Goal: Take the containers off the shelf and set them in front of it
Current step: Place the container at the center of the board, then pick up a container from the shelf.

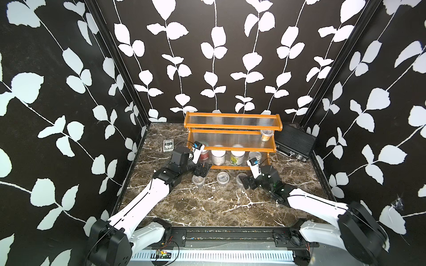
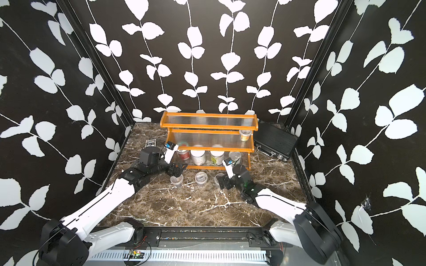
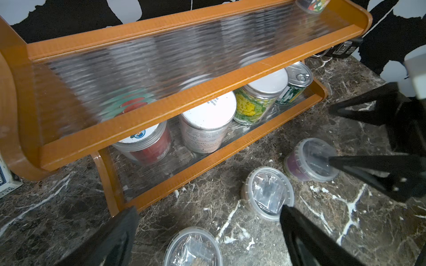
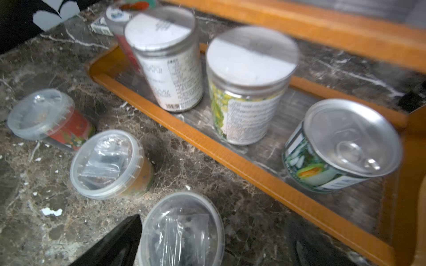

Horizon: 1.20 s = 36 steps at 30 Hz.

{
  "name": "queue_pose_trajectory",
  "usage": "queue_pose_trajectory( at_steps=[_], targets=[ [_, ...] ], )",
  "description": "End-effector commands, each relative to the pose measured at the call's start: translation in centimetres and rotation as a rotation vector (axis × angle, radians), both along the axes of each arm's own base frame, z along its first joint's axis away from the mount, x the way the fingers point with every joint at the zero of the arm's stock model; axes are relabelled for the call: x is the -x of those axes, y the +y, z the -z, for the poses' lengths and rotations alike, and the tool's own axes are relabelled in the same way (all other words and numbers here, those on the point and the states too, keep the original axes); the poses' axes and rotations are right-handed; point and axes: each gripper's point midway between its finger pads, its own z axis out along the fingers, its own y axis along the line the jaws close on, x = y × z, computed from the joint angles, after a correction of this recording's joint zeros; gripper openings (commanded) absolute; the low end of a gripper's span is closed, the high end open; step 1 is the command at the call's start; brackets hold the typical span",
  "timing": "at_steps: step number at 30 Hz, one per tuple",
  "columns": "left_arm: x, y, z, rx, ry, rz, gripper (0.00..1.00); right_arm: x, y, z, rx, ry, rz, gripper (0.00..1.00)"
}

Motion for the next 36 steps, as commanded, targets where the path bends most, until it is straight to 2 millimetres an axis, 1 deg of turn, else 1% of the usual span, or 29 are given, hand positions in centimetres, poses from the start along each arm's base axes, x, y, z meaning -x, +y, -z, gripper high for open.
queue_pose_trajectory(
  at_steps=[1, 5, 8, 10, 13, 17, 21, 25, 27, 32, 36],
  targets=[
    [0.0, 0.5, -1.1, -0.012, -0.026, -0.004, 0.98, -0.5, -1.1, -3.3, -0.010, -0.039, 0.025, 1.00],
    [0.0, 0.5, -1.1, -0.013, -0.028, -0.007, 0.98, -1.4, -3.9, -6.1, -0.011, -0.088, 0.132, 1.00],
    [-0.1, 0.6, -1.2, -0.016, -0.033, -0.011, 0.99, -2.5, -6.8, -8.2, 0.014, -0.127, 0.252, 1.00],
    [-0.2, 0.6, -1.4, -0.018, -0.041, -0.010, 0.98, -3.3, -8.6, -10.2, 0.011, -0.173, 0.330, 1.00],
    [-0.3, 0.6, -1.5, -0.020, -0.044, -0.009, 0.98, -4.7, -9.9, -13.1, -0.022, -0.225, 0.374, 1.00],
    [-0.4, 0.5, -1.7, -0.012, -0.048, -0.008, 0.98, -6.9, -10.5, -15.0, -0.044, -0.263, 0.400, 1.00],
    [-0.4, 0.4, -1.8, -0.003, -0.054, -0.011, 0.99, -9.1, -10.7, -15.8, -0.093, -0.294, 0.441, 1.00],
    [-0.3, 0.7, -2.0, 0.005, -0.063, -0.023, 0.99, -10.9, -10.4, -15.8, -0.136, -0.324, 0.454, 1.00],
    [-0.2, 0.8, -2.1, 0.009, -0.067, -0.028, 0.98, -11.7, -10.2, -15.4, -0.138, -0.329, 0.454, 1.00],
    [0.1, 1.1, -2.0, 0.015, -0.069, -0.041, 0.98, -13.5, -10.9, -15.0, -0.163, -0.354, 0.495, 1.00],
    [0.2, 1.1, -1.9, 0.018, -0.066, -0.043, 0.98, -14.8, -10.4, -14.4, -0.164, -0.357, 0.484, 1.00]
  ],
)
